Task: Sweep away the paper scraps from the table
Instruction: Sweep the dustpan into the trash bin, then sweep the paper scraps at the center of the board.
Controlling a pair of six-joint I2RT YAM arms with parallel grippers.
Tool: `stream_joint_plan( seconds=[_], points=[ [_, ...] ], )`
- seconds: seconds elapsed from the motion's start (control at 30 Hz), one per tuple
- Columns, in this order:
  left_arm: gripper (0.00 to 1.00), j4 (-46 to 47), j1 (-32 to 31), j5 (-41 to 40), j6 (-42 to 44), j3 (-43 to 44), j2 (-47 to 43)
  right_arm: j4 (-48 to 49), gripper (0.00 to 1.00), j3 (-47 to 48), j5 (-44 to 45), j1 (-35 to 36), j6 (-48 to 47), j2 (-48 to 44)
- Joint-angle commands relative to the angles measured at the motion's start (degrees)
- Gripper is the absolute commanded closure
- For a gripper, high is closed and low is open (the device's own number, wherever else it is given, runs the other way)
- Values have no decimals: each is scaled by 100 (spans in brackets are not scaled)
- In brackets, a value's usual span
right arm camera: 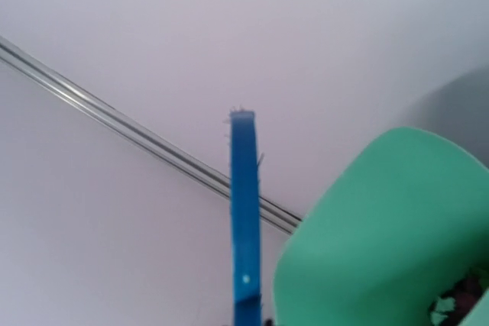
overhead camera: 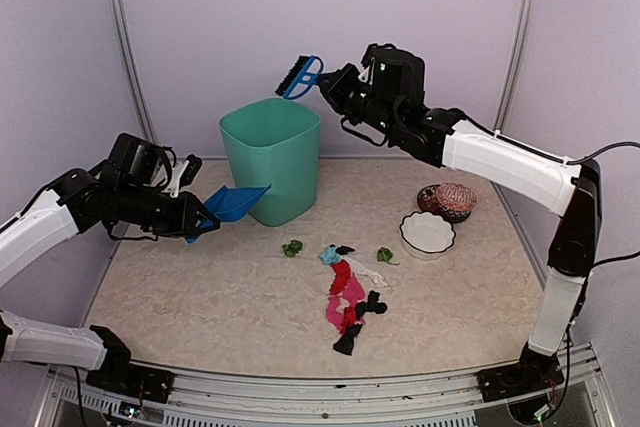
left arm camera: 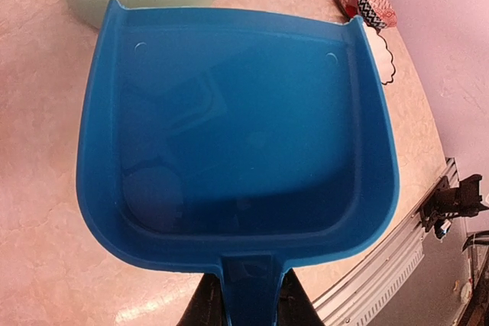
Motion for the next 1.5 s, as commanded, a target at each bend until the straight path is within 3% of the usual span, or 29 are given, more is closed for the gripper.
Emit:
stream_joint_plan(
  seconds=[0.0, 0.33, 0.63, 0.87, 1.47],
  points=[
    [100, 106, -310, -486, -94, -90, -6, -213, 100, -61, -133, 58, -372, 119],
    [100, 158, -1105, -1665, -509, -400, 37, 858, 100, -2480, -652, 59, -1380, -1218],
    [100, 554, -1256, -2341, -811, -696, -319, 910, 100, -3937, -704, 94, -1148, -1872],
    [100, 444, -1256, -2753, -857, -598, -466, 997, 100, -4102, -711, 376, -740, -1428],
    [100, 268, -1250, -3135, -952, -567, -992, 1005, 100, -3314, -1390, 688, 781, 583]
  ],
)
